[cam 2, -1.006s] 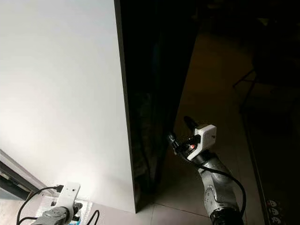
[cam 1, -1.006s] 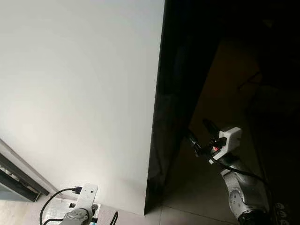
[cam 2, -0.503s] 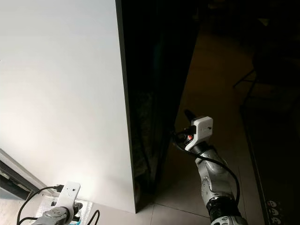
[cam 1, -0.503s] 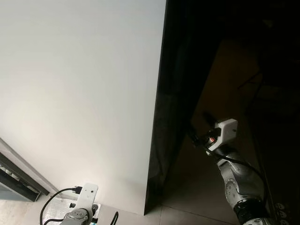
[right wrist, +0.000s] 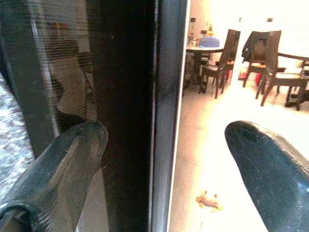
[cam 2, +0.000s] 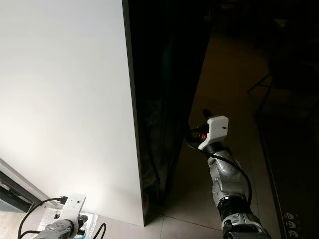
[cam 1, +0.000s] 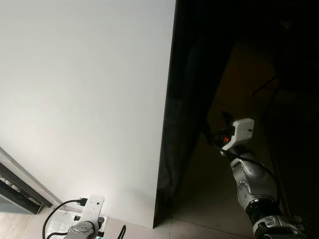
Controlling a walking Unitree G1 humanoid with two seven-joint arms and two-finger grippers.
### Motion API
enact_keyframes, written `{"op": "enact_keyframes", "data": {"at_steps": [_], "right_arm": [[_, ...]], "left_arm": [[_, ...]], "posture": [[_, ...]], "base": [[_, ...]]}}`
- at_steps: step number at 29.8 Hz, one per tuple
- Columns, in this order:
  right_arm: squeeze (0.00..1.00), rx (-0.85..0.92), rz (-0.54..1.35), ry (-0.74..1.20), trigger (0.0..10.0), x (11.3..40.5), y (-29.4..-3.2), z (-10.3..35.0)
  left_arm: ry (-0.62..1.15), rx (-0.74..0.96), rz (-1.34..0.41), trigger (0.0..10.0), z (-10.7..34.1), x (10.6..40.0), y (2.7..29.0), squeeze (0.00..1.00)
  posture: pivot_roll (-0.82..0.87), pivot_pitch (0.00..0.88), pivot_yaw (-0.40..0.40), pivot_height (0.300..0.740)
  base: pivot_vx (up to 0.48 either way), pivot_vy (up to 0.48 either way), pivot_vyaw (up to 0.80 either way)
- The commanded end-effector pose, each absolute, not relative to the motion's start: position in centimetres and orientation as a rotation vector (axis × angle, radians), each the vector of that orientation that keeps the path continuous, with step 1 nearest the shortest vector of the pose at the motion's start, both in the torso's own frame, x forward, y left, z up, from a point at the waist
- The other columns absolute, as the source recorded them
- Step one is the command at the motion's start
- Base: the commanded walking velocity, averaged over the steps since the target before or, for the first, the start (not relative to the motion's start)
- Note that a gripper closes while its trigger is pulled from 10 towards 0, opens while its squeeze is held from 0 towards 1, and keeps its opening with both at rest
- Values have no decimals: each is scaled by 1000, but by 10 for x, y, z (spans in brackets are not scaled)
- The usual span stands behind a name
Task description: Restocking fridge
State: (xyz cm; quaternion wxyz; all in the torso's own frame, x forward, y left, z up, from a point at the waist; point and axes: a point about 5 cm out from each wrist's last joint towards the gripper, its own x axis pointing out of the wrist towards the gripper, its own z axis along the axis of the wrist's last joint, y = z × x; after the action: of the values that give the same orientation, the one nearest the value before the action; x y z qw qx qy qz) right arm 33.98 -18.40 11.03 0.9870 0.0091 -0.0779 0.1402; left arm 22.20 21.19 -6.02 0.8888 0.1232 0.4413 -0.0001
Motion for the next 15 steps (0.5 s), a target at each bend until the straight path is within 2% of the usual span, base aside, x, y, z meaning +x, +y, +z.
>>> {"op": "enact_keyframes", "data": {"at_steps": [1,15], "right_arm": [[0,-1,235,-155,10000,340,-192,110],[0,-105,-78,-116,10000,330,-239,99]], "left_arm": [[924,265,4,10000,-61,221,212,0],[926,264,2,10000,-61,221,212,0]], "posture": [[-109,14,-45,740],[-113,18,-44,740]], "base": [[0,0,0],[0,0,0]]}}
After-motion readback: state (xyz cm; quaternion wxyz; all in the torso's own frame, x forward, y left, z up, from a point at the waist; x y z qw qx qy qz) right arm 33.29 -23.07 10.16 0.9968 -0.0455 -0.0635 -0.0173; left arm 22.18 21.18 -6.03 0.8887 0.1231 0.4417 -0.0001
